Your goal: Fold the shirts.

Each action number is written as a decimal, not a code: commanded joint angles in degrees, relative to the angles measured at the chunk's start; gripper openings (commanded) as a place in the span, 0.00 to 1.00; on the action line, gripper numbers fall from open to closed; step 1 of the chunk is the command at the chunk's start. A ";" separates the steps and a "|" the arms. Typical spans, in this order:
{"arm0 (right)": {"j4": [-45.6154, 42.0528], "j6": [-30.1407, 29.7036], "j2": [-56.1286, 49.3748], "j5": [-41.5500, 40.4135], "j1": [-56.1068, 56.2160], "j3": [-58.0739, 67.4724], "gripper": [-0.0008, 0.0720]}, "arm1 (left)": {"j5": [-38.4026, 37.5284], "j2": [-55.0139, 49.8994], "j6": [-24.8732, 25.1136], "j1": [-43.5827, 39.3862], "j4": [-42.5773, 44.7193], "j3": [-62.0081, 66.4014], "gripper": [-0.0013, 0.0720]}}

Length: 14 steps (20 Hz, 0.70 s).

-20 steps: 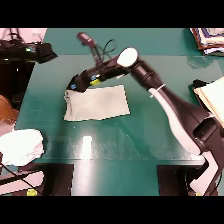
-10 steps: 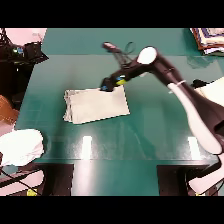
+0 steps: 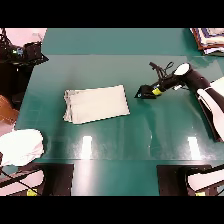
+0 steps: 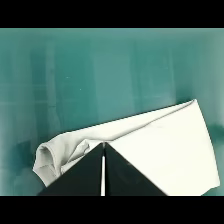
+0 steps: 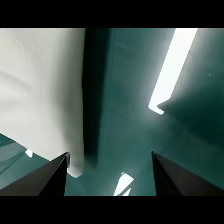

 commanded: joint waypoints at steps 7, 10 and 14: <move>16.52 -0.61 -15.72 0.52 9.79 11.74 0.82 | -0.09 0.04 0.00 0.04 0.00 0.00 0.05; 18.99 -0.61 -20.35 0.79 13.62 17.49 0.67 | -0.59 0.04 0.00 0.04 0.00 0.00 0.05; 18.18 -3.39 -21.44 -0.85 15.54 21.90 0.04 | -2.16 0.04 -0.02 0.04 0.00 0.00 0.05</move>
